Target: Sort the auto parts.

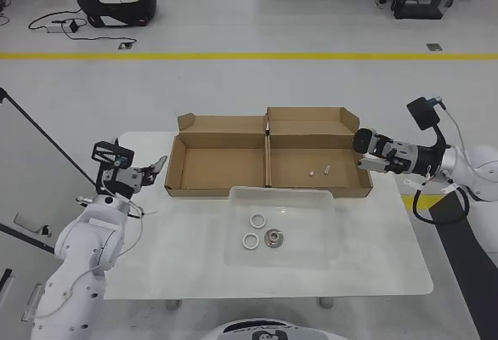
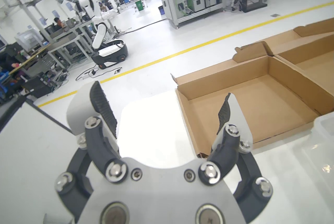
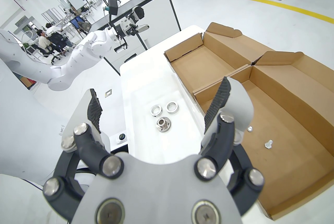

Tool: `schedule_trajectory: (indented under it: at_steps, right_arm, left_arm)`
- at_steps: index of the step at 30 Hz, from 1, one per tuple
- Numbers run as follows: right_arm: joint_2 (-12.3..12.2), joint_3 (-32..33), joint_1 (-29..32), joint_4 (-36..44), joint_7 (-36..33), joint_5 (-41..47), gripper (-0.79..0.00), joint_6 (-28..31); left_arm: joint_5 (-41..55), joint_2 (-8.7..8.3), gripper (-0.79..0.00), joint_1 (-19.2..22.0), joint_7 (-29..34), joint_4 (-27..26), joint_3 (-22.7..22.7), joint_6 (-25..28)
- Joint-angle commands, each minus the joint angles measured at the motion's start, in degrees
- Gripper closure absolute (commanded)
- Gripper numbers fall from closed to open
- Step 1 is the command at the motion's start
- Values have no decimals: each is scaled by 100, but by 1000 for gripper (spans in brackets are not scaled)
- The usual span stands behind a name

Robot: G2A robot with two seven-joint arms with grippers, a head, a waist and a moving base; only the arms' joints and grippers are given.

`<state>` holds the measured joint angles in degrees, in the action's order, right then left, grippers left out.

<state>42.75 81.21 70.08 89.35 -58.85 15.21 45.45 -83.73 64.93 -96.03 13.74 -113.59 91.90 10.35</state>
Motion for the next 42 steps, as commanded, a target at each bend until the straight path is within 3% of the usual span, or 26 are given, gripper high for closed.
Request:
schedule_trajectory:
  at_steps: [1, 10, 17, 24, 33, 42]
  right_arm:
    - [0, 0, 0, 0, 0, 0, -785, 0]
    - [0, 0, 0, 0, 0, 0, -785, 0]
    - [0, 0, 0, 0, 0, 0, -785, 0]
    - [0, 0, 0, 0, 0, 0, -785, 0]
    - [0, 0, 0, 0, 0, 0, -785, 0]
    - [0, 0, 0, 0, 0, 0, -785, 0]
  left_arm:
    - [-325, -30, -785, 125, 400, -290, -47, 475]
    - [-563, -91, -785, 1126, 1920, -526, -619, 2035]
    - [-423, -82, -785, 1905, 2496, -486, -1098, 2554]
    - [-201, -28, -785, 2668, 3148, -176, -1866, 3056]
    - [458, 144, -785, 3649, 5013, 122, -3041, 2955]
    - [771, 213, -785, 4638, 5964, 622, -4701, 2056]
